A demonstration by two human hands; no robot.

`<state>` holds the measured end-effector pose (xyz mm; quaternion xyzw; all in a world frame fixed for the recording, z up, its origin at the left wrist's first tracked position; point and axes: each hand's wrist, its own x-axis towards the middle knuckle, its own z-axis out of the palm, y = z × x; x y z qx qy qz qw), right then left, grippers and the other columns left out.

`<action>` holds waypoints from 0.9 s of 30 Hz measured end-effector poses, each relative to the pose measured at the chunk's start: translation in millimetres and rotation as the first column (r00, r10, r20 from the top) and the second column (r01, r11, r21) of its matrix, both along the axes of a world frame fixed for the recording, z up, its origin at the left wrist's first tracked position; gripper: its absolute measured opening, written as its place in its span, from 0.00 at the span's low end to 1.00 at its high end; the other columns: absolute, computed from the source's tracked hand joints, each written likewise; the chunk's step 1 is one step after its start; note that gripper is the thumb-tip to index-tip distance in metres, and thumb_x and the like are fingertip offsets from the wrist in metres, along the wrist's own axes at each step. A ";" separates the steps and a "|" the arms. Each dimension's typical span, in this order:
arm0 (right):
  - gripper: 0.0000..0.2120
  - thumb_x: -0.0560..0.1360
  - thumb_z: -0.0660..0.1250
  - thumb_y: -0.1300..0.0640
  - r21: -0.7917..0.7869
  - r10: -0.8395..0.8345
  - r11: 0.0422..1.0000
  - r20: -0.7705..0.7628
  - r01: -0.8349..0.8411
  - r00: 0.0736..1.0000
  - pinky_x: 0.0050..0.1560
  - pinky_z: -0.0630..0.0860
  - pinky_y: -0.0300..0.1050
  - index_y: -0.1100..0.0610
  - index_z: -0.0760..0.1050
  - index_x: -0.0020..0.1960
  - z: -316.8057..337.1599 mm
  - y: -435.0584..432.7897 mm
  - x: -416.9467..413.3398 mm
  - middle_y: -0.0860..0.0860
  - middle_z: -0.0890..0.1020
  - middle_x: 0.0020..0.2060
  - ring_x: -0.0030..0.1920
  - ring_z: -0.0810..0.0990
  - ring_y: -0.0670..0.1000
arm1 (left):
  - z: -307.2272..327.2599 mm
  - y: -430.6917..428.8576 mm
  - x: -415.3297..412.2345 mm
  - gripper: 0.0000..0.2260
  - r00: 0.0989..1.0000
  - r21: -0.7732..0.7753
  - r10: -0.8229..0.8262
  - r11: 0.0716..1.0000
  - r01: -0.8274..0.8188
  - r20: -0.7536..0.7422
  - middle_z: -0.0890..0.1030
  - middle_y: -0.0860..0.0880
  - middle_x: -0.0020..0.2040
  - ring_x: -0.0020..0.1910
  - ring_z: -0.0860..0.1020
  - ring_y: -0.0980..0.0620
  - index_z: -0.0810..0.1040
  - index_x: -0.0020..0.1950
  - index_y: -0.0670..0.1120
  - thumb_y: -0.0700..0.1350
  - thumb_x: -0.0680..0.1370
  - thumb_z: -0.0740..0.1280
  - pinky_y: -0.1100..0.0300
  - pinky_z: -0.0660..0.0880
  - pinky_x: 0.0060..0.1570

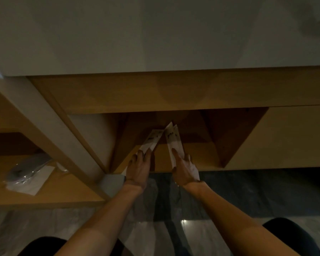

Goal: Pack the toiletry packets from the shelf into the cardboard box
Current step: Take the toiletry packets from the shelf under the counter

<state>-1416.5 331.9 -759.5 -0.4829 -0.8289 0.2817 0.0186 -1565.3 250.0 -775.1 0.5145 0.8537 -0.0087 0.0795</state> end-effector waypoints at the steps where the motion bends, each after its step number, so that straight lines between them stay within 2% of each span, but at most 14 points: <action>1: 0.38 0.76 0.65 0.59 0.001 -0.003 1.000 0.011 0.003 1.000 0.54 0.79 0.53 0.42 0.46 0.76 0.2 -1.3 -0.8 0.62 0.58 0.71 0.60 0.74 0.63 | 2.7 0.6 0.4 0.33 1.000 -0.011 0.004 1.000 -0.004 0.015 0.59 0.38 0.73 0.68 0.66 0.37 0.49 0.76 0.49 0.44 0.77 0.65 0.48 0.68 0.64; 7: 0.36 0.76 0.64 0.59 -0.015 0.042 0.999 0.026 -0.041 0.999 0.55 0.78 0.53 0.42 0.50 0.75 1.2 -3.1 1.6 0.61 0.54 0.72 0.62 0.73 0.63 | 18.2 11.3 5.3 0.31 0.997 -0.053 0.050 0.998 -0.046 0.063 0.62 0.38 0.71 0.64 0.69 0.39 0.53 0.75 0.49 0.40 0.77 0.65 0.50 0.72 0.59; 10: 0.35 0.76 0.65 0.59 -0.017 0.052 0.999 0.026 -0.052 0.998 0.56 0.78 0.55 0.41 0.50 0.75 1.0 -6.0 2.7 0.61 0.55 0.72 0.61 0.74 0.63 | 27.6 10.2 7.0 0.25 0.998 -0.030 0.061 0.998 -0.061 0.009 0.68 0.38 0.67 0.61 0.72 0.40 0.58 0.72 0.50 0.38 0.78 0.62 0.51 0.73 0.54; 12: 0.35 0.76 0.64 0.59 -0.023 0.045 0.999 0.020 -0.044 0.999 0.55 0.78 0.55 0.41 0.50 0.75 -0.1 -8.3 2.2 0.61 0.56 0.72 0.60 0.74 0.62 | 31.3 3.6 7.8 0.24 0.997 -0.020 0.050 0.998 -0.051 -0.052 0.70 0.38 0.64 0.57 0.74 0.40 0.57 0.72 0.50 0.37 0.78 0.61 0.50 0.74 0.51; 14: 0.35 0.76 0.64 0.59 -0.030 0.038 0.999 0.015 -0.037 0.999 0.54 0.79 0.54 0.41 0.50 0.75 0.5 -10.1 2.3 0.60 0.56 0.72 0.60 0.74 0.62 | 29.9 -5.7 8.6 0.28 0.994 -0.002 0.023 1.000 -0.024 -0.111 0.70 0.36 0.63 0.55 0.75 0.39 0.51 0.75 0.53 0.38 0.79 0.59 0.49 0.74 0.48; 17: 0.35 0.76 0.64 0.60 -0.022 0.020 1.000 0.028 -0.019 0.999 0.55 0.78 0.53 0.42 0.50 0.75 4.4 -12.3 1.8 0.61 0.57 0.71 0.61 0.73 0.62 | 17.8 -18.6 8.5 0.36 0.987 0.034 -0.021 0.999 0.026 -0.157 0.68 0.35 0.66 0.55 0.76 0.38 0.34 0.75 0.52 0.42 0.80 0.59 0.48 0.75 0.48; 19: 0.35 0.76 0.64 0.60 -0.018 0.009 1.000 0.029 -0.008 1.000 0.56 0.77 0.53 0.43 0.51 0.75 5.9 -13.6 1.6 0.60 0.59 0.70 0.62 0.73 0.62 | 11.1 -22.3 8.4 0.37 0.986 0.015 -0.027 0.999 0.030 -0.166 0.68 0.36 0.68 0.58 0.75 0.38 0.31 0.74 0.50 0.42 0.80 0.58 0.46 0.74 0.51; 22: 0.35 0.77 0.64 0.60 -0.032 -0.001 0.999 0.041 0.003 0.999 0.57 0.76 0.52 0.43 0.50 0.76 6.6 -14.5 1.0 0.61 0.57 0.72 0.64 0.71 0.62 | 5.1 -22.9 8.9 0.33 0.987 -0.055 0.003 0.998 -0.012 -0.159 0.64 0.38 0.71 0.65 0.68 0.38 0.38 0.76 0.48 0.43 0.80 0.59 0.43 0.71 0.57; 27: 0.35 0.76 0.64 0.60 -0.035 -0.021 0.999 0.037 0.022 0.999 0.56 0.76 0.51 0.44 0.50 0.76 7.9 -15.2 1.4 0.59 0.60 0.69 0.61 0.72 0.60 | -7.7 -23.5 6.1 0.41 0.991 -0.046 0.020 0.999 -0.026 -0.131 0.60 0.40 0.74 0.70 0.63 0.38 0.45 0.77 0.50 0.49 0.74 0.69 0.38 0.68 0.60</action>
